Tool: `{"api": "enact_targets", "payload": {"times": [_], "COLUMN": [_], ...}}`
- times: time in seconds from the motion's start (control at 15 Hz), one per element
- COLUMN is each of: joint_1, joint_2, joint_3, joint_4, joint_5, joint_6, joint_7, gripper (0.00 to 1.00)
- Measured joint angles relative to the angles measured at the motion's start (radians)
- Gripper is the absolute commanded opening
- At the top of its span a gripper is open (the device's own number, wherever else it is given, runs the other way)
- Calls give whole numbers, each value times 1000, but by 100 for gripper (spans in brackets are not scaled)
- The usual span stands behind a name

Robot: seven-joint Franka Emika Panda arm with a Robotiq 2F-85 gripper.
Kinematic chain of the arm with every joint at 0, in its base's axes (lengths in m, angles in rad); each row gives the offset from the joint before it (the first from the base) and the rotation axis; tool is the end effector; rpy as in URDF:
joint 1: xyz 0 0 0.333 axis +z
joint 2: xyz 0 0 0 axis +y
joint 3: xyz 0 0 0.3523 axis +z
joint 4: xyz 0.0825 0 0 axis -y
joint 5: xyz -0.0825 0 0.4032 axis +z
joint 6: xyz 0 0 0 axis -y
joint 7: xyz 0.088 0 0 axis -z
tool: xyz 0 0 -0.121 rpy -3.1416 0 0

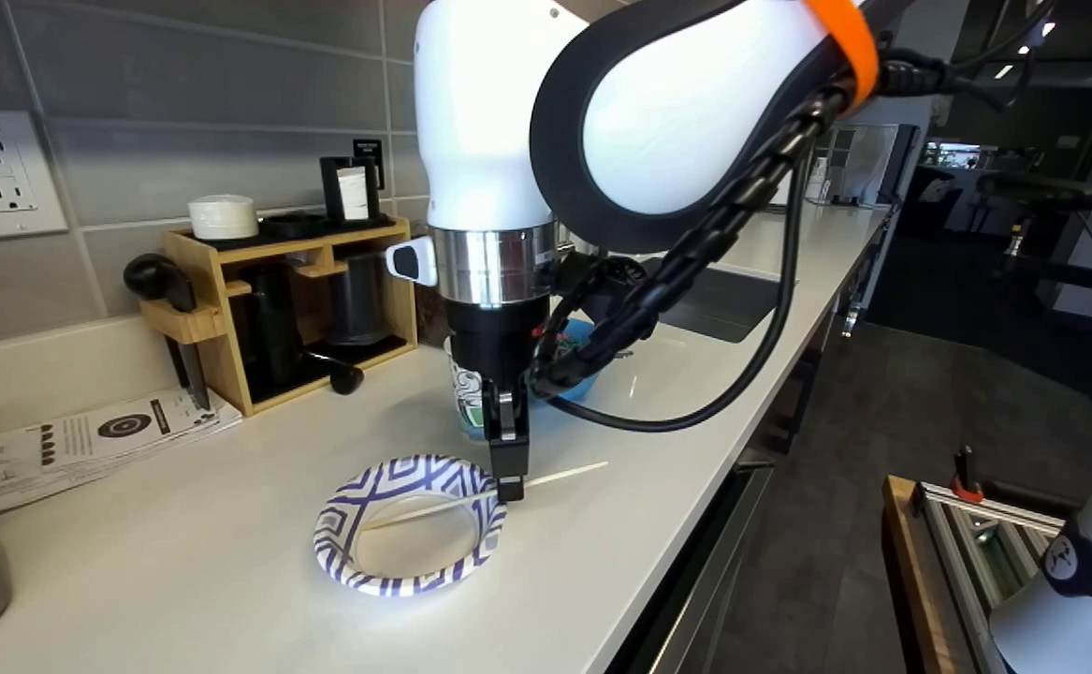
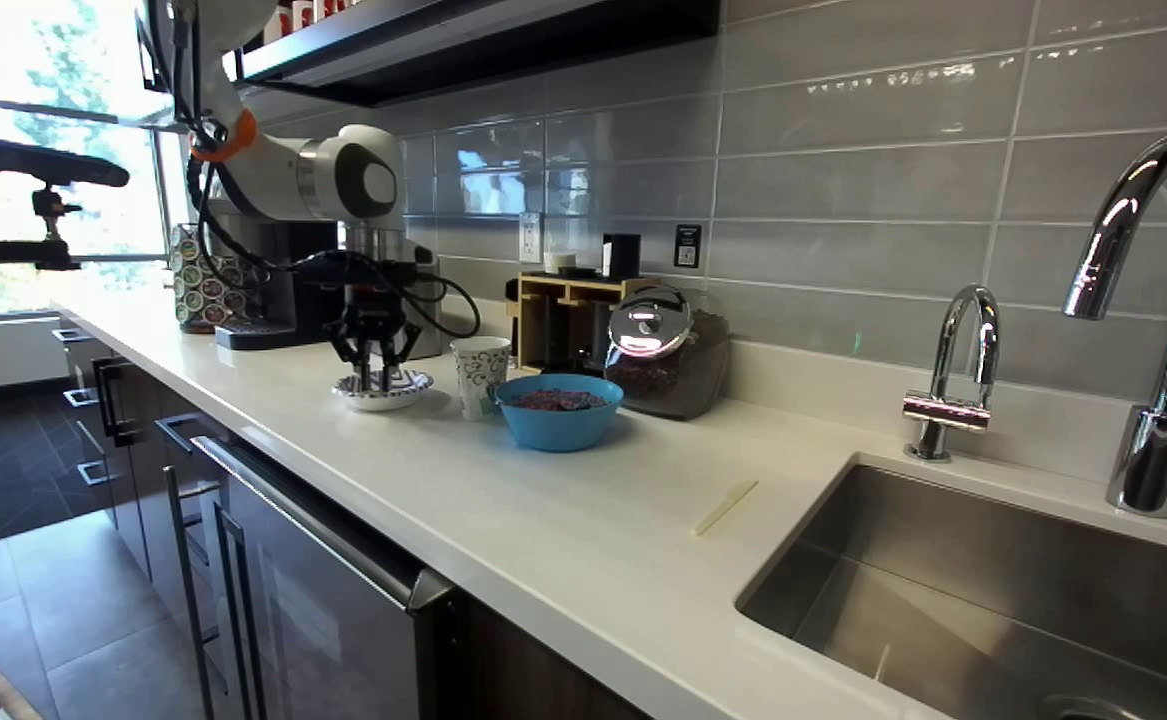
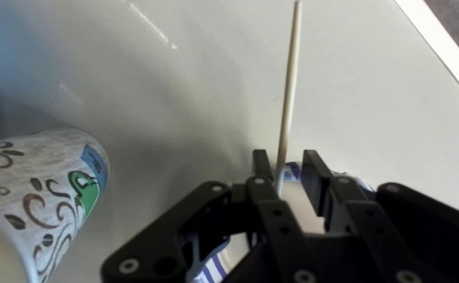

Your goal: Pick up the chopstick and place it in the white paper bowl

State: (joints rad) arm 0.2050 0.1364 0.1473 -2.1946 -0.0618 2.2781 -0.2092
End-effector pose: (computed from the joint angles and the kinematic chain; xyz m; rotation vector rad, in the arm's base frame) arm 0.5268 0.1907 0.3281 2.9712 0.9224 -0.0763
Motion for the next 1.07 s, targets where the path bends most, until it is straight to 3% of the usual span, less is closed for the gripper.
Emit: {"api": "enact_targets", "payload": {"times": [0.2, 0.27, 0.33, 0.73, 1.07], "joint_1": [0, 0, 0, 5, 2], "joint_2": [0, 0, 0, -71, -300], "joint_3": [0, 0, 0, 32, 40], "joint_4": [-6, -6, -6, 8, 17], "joint_5": [0, 0, 0, 41, 28], "joint_6": [18, 20, 21, -1, -186], "joint_7": [0, 0, 0, 43, 216], "gripper": [78, 91, 98, 100, 100]}}
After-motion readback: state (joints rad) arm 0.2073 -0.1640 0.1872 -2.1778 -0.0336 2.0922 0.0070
